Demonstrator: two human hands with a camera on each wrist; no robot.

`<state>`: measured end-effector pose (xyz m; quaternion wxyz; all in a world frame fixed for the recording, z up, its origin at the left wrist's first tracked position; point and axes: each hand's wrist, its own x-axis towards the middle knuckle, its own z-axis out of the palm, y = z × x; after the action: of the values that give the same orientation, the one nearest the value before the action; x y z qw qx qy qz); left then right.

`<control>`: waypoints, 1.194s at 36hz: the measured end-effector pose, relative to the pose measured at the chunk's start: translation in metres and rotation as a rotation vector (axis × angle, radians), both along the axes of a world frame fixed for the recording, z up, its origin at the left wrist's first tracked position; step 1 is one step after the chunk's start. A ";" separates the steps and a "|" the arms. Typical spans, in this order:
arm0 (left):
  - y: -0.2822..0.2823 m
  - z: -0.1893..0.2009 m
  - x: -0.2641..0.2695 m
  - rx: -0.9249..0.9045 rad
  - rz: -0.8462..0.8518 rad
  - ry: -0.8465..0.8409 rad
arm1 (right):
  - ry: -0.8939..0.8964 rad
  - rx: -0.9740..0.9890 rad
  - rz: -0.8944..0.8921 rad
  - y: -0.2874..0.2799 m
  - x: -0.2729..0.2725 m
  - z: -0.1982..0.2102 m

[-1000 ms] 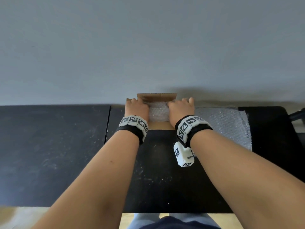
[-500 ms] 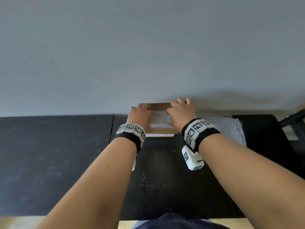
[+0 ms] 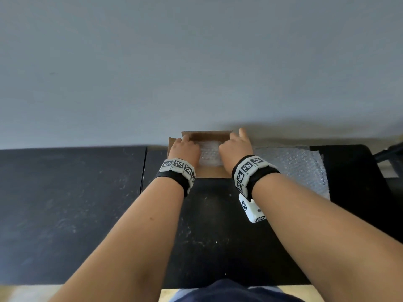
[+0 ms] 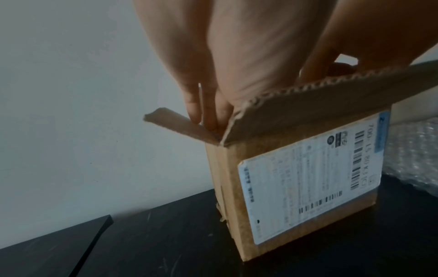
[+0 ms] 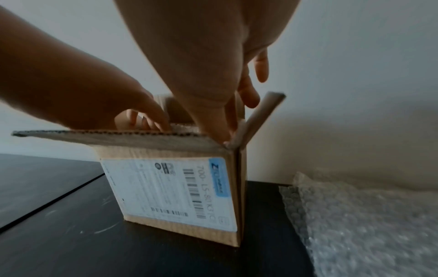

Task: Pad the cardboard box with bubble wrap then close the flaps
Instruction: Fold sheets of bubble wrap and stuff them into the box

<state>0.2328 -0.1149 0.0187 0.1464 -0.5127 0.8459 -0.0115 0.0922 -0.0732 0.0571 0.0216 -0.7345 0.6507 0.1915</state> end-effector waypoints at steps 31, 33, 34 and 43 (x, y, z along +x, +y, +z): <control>0.033 -0.005 0.007 0.010 -0.107 -0.055 | -0.063 0.023 -0.001 0.023 -0.006 -0.032; 0.041 -0.002 0.008 0.016 -0.120 -0.064 | -0.053 0.022 -0.003 0.032 -0.005 -0.032; 0.044 -0.001 0.008 0.023 -0.126 -0.071 | -0.051 0.024 -0.004 0.034 -0.004 -0.032; 0.045 0.003 0.000 0.106 -0.102 -0.066 | 0.002 -0.029 0.030 0.035 0.000 -0.039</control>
<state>0.2325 -0.0699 0.0213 0.2005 -0.4597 0.8651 0.0090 0.0924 -0.0384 0.0183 0.0072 -0.7442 0.6424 0.1832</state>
